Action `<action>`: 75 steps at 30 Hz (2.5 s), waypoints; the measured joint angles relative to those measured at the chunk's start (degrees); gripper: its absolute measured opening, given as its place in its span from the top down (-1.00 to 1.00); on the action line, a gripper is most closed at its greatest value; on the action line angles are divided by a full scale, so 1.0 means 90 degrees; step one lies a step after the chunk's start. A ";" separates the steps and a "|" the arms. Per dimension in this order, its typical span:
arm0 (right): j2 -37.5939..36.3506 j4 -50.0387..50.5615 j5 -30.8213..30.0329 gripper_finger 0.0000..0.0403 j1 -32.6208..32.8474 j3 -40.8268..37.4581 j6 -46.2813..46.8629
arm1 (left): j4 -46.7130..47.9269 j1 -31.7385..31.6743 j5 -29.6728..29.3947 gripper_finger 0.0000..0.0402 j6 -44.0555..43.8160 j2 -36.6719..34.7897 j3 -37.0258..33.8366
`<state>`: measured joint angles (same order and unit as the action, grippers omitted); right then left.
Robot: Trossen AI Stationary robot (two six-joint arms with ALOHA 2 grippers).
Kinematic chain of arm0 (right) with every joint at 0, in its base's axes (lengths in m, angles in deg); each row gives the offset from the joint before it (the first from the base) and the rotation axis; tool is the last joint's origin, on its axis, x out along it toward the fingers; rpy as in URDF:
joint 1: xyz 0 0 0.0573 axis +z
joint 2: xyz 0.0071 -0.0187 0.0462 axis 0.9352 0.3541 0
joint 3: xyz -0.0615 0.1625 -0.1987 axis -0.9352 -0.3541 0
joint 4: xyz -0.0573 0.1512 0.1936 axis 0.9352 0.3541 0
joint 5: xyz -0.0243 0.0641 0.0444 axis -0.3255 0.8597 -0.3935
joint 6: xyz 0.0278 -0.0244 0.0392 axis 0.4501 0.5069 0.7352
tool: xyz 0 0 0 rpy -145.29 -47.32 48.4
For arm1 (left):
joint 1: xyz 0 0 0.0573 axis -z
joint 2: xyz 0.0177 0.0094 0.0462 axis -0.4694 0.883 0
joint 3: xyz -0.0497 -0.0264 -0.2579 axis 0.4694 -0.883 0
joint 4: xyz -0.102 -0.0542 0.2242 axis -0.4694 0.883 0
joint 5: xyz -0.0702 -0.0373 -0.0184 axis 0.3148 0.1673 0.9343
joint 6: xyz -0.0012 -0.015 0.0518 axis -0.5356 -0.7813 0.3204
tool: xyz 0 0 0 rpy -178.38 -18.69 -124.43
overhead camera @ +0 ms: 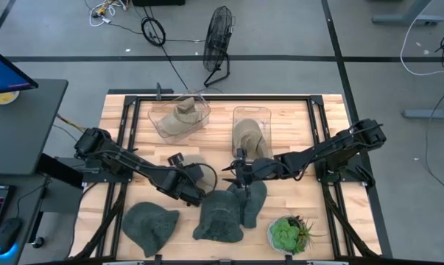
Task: Pick & Place hat
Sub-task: Put the right brown cap into the left transparent bin
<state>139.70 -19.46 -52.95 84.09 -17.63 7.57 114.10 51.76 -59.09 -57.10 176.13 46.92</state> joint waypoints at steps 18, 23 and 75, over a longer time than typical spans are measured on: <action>-0.0657 0.4910 -0.0112 0.23 -0.1944 0.0974 -0.0042 | -0.0176 -0.0097 0.1129 0.84 -0.1185 -0.0010 -0.1338; -0.0568 0.5056 0.0529 0.23 -0.2830 0.0971 -0.0010 | -0.0174 -0.0159 0.1114 0.84 -0.1130 -0.0010 -0.1377; -0.2371 0.2891 -0.0266 0.99 -0.2410 0.0971 0.0825 | 0.2854 -0.0030 -0.0021 0.04 -0.0658 -0.0029 0.1043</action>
<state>118.36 6.56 -55.34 62.40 -8.89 15.00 139.79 51.49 -59.28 -63.03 175.87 56.32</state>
